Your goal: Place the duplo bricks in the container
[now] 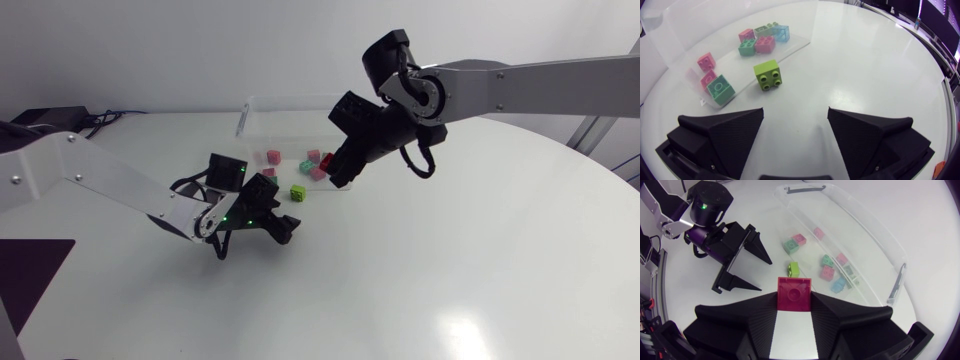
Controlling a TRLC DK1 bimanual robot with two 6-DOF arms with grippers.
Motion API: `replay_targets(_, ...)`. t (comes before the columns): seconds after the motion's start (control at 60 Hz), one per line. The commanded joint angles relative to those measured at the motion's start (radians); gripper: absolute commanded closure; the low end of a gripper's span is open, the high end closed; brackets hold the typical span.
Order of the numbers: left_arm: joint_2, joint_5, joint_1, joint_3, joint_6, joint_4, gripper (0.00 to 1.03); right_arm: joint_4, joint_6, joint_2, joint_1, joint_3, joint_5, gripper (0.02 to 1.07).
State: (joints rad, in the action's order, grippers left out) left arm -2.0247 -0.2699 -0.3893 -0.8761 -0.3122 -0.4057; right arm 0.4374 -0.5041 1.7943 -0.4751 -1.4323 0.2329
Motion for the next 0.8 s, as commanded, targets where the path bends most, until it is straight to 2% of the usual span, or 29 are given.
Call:
replay_targets(0.0, -0.054, 0.04, -0.017, -0.055, 0.067, -0.016, 0.15, -0.009, 0.026, -0.029, 0.01, 0.03, 0.005, 0.75)
replay_targets(0.117, -0.083, 0.081, -0.025, -0.078, 0.128, -0.036, 0.15, -0.012, 0.024, -0.042, 0.018, 0.041, 0.009, 0.75)
replay_targets(0.317, -0.146, 0.163, -0.023, -0.096, 0.203, -0.133, 0.15, -0.023, 0.022, -0.056, 0.032, 0.064, 0.013, 0.75)
replay_targets(0.617, -0.164, 0.179, -0.014, -0.118, 0.251, -0.179, 0.07, -0.029, 0.021, -0.062, 0.039, 0.079, 0.02, 0.75)
replay_targets(0.783, -0.18, 0.181, -0.026, -0.136, 0.266, -0.179, 0.07, -0.031, 0.022, -0.069, 0.041, 0.082, 0.02, 0.75)
